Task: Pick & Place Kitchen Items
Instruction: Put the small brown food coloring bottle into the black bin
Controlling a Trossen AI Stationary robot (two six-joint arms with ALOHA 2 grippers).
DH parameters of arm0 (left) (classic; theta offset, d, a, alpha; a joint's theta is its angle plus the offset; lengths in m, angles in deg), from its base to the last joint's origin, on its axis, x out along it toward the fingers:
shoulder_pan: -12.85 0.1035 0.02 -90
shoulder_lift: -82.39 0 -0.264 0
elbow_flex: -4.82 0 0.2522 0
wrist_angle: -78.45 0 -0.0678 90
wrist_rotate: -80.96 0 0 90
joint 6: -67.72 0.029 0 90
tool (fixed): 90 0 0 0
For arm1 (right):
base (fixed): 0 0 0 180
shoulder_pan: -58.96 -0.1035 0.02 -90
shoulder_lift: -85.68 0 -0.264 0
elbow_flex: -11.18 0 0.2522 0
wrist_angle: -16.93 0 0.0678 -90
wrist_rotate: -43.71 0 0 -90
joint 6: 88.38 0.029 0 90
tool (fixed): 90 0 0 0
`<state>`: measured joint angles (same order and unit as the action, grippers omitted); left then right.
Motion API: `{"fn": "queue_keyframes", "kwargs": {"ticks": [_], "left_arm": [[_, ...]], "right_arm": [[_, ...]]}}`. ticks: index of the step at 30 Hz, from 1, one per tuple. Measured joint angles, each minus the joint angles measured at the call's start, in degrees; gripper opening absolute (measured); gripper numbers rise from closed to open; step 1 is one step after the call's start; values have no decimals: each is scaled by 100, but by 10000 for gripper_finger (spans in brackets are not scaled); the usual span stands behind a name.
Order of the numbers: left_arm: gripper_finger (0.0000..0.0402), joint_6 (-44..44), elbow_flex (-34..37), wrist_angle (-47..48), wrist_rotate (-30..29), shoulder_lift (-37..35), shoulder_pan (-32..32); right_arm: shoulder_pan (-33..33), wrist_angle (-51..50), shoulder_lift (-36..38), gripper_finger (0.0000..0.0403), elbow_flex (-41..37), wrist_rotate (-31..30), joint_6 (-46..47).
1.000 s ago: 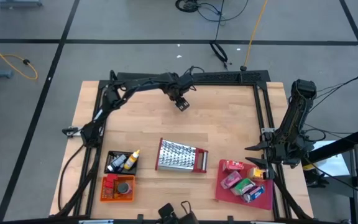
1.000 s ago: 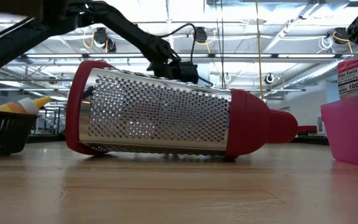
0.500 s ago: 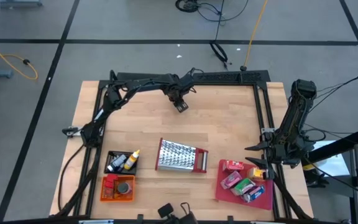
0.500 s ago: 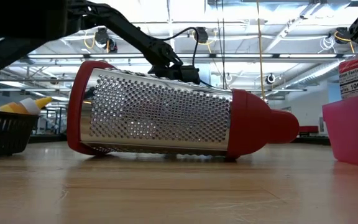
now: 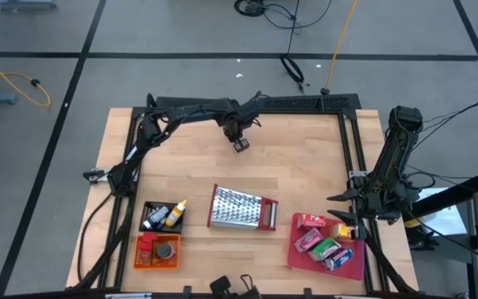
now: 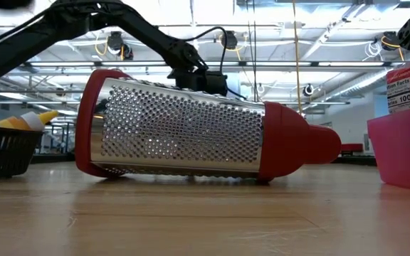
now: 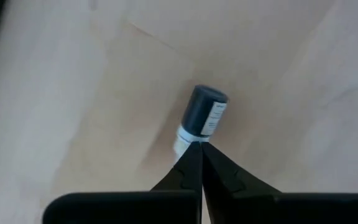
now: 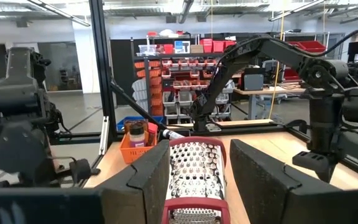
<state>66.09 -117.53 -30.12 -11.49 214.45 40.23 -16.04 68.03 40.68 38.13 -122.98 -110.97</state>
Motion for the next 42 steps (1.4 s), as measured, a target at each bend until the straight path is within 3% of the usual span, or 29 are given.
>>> {"fn": "queue_keyframes", "kwargs": {"ticks": [10,24,31,37,42], "left_arm": [[21,162,22,-246,-95,-280,-203],[171,-526,26,-219,355,-283,-61],[217,-2336,26,-223,410,-283,39],[225,-3639,12,-277,586,-202,63],[225,-4181,17,-339,767,-65,43]], "right_arm": [[-1,-47,-1,160,-1,12,68],[-1,-46,-1,160,0,16,68],[-1,-46,-1,160,-1,17,63],[-1,-46,-1,160,-2,21,53],[1,-47,1,160,-2,21,47]]}}
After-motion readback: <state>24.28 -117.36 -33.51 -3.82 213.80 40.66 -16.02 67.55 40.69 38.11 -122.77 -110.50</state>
